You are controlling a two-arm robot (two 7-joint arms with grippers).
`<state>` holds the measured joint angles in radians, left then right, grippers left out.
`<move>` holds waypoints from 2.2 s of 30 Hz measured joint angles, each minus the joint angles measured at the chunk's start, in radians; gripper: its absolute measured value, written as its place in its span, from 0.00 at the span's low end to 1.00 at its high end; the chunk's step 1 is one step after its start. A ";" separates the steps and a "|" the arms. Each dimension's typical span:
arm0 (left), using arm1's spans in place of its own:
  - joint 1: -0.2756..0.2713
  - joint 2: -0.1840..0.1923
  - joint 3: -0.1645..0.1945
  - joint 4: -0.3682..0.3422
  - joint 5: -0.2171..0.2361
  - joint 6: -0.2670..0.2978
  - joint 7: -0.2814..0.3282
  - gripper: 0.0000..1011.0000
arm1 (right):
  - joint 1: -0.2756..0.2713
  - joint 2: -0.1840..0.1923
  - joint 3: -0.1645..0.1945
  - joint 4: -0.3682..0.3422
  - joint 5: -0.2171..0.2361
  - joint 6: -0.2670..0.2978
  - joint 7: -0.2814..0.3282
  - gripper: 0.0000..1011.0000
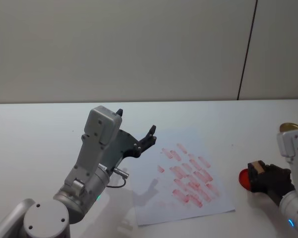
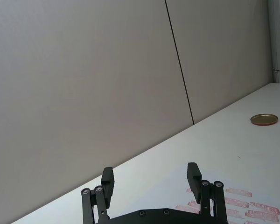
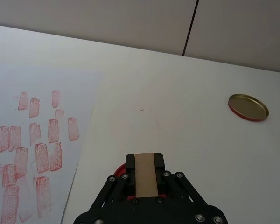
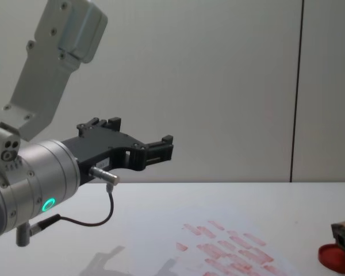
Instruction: Use the one hand to pick up the stamp and affix it onto the A4 paper.
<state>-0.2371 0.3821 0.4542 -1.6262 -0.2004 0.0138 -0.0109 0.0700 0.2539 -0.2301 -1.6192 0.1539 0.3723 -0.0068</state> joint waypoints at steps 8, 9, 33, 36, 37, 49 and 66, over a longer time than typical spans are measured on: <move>0.000 0.000 0.000 0.000 0.000 0.000 0.000 0.98 | 0.006 -0.009 -0.002 -0.005 -0.003 -0.024 0.012 0.22; 0.000 0.000 0.000 0.000 0.000 0.000 0.000 0.98 | 0.009 -0.011 -0.003 -0.004 -0.003 -0.027 0.016 0.22; 0.000 0.000 0.000 0.000 0.000 0.000 0.000 0.98 | 0.164 -0.117 -0.049 0.205 -0.043 -0.137 0.158 0.22; 0.000 0.000 0.000 0.000 0.000 0.000 0.000 0.98 | 0.186 -0.129 -0.052 0.240 -0.049 -0.137 0.164 0.22; 0.000 0.000 0.000 0.000 0.000 0.000 0.000 0.98 | 0.194 -0.135 -0.054 0.254 -0.051 -0.136 0.165 0.22; 0.000 0.000 0.000 0.000 0.000 0.000 0.000 0.98 | 0.248 -0.165 -0.060 0.356 -0.046 -0.133 0.193 0.22; 0.000 0.000 0.000 0.000 0.000 0.000 0.000 0.98 | 0.281 -0.183 -0.070 0.406 -0.066 -0.099 0.213 0.22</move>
<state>-0.2371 0.3821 0.4542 -1.6262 -0.2004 0.0139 -0.0109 0.3512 0.0711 -0.2998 -1.2128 0.0878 0.2730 0.2064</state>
